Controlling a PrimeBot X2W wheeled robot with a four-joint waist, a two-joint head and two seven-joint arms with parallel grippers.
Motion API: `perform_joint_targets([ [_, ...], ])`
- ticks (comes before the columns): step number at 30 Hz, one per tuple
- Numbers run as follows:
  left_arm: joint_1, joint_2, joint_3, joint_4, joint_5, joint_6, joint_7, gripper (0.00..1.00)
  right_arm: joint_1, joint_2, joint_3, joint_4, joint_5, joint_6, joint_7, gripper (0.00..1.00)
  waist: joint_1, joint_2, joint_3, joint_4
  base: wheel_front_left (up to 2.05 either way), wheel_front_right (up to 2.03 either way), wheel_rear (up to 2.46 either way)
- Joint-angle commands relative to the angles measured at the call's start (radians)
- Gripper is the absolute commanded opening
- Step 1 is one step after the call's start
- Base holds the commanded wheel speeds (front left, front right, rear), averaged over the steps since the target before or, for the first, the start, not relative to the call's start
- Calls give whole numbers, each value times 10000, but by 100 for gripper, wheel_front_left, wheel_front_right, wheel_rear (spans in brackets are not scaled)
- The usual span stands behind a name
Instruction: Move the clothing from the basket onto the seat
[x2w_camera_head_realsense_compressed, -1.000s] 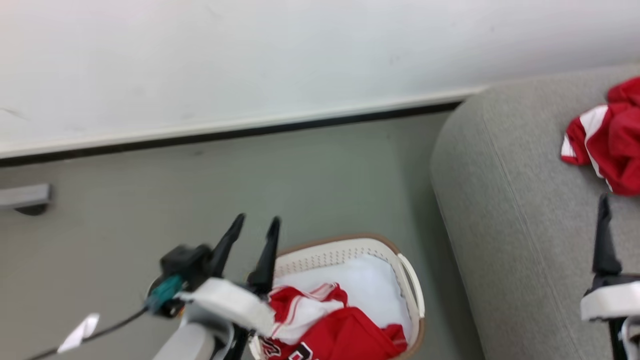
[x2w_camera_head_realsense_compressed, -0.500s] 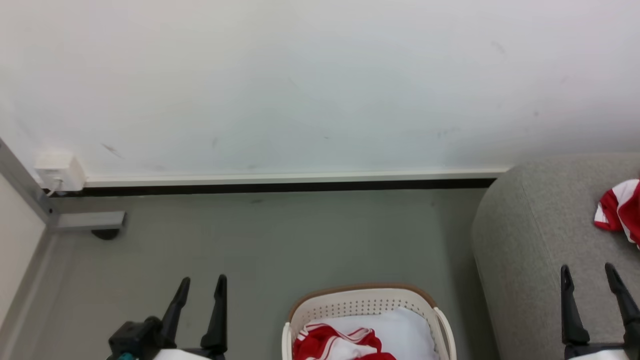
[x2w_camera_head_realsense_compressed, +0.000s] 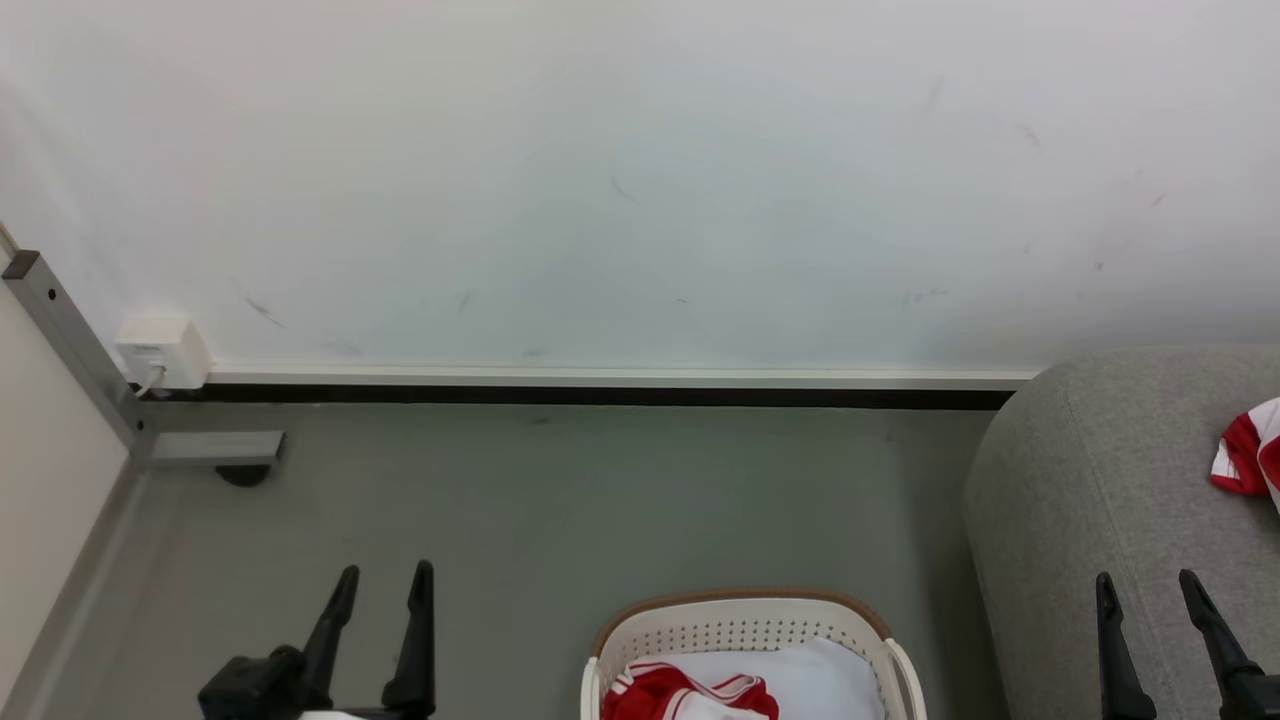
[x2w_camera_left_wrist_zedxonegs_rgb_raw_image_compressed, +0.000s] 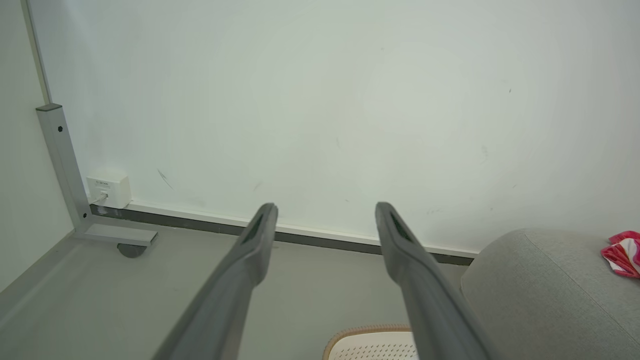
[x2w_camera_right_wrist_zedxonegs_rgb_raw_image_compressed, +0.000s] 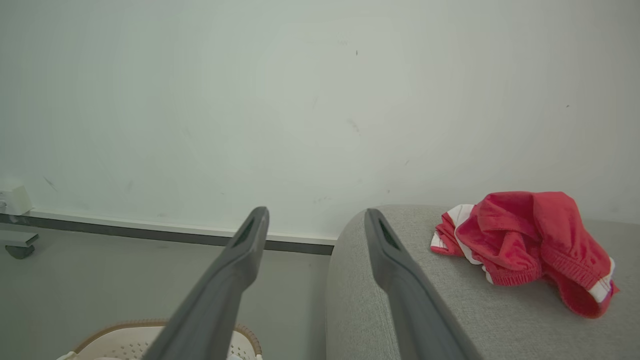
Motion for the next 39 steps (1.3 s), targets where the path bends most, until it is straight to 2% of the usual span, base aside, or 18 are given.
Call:
perform_joint_targets([
  [1,100,-2,48,38,177,-59,-7,100,-5,-6,6,44,44,-22,-2,100,2,-1,17,-24,0,0,0],
  [8,48,-35,166,32,270,-144,-5,100,-273,-6,228,51,103,-22,-2,100,2,-1,188,-340,0,0,0],
  [16,-626,-44,-347,442,437,-213,-5,100,-658,-11,323,-85,-39,-22,-2,100,2,-1,713,-1227,0,0,0],
  [24,-2395,-44,-1499,2352,1102,-223,72,100,-1354,-11,444,-298,135,-22,0,100,2,-1,1853,-2584,0,0,0],
  [31,-4033,-35,-2454,4423,1358,-229,1317,100,-1945,-11,584,-516,469,-22,-2,100,2,-1,3082,-3720,0,0,0],
  [39,-5448,-31,-3197,6717,1472,-50,3093,100,-2524,-6,648,-862,879,-22,-2,100,2,-1,4597,-4318,0,0,0],
])
